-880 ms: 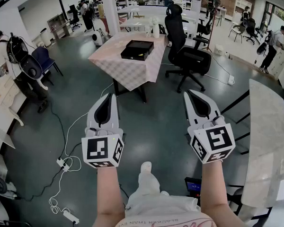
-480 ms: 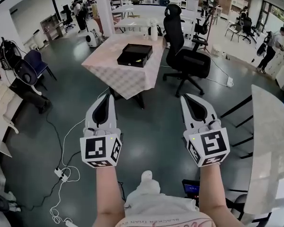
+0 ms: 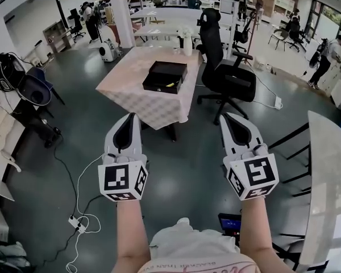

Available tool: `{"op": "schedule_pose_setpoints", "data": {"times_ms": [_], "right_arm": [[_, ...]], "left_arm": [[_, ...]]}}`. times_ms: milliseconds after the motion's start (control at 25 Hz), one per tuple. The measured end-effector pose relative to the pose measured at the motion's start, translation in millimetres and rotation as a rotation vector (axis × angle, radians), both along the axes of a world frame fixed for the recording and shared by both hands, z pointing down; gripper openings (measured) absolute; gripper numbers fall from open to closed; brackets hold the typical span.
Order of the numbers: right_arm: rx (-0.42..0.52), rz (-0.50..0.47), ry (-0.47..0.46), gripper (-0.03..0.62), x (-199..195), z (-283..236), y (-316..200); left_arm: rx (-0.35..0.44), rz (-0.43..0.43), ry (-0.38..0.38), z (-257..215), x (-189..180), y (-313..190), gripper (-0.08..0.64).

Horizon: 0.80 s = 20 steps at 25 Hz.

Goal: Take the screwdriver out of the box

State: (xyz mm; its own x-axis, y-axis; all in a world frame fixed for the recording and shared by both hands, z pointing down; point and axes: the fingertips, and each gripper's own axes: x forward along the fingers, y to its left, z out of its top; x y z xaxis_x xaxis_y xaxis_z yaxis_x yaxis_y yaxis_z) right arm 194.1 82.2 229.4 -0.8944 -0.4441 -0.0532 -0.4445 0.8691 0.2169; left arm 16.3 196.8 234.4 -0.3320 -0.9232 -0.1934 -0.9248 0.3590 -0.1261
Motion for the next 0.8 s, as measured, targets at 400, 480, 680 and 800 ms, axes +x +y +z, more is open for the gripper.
{"op": "schedule_pose_setpoints", "data": {"times_ms": [400,480,680,800], "right_arm": [[-0.004,-0.013,0.004,0.005,-66.7,12.7,-16.9],[-0.011,-0.014,0.008,0.005,-74.6,15.3,-25.0],[-0.020,-0.026,0.003,0.005,-99.0,20.9,-57.1],[-0.025,-0.036,0.004,0.005,-119.7,22.6,-82.6]], "left_arm": [[0.008,0.008,0.012,12.5,-62.4,-13.5,0.009],[0.000,0.010,0.019,16.1,-69.5,-22.2,0.009],[-0.012,0.007,0.020,22.3,-91.4,-53.6,0.009],[-0.017,0.008,0.010,20.3,-108.1,-79.9,0.009]]}}
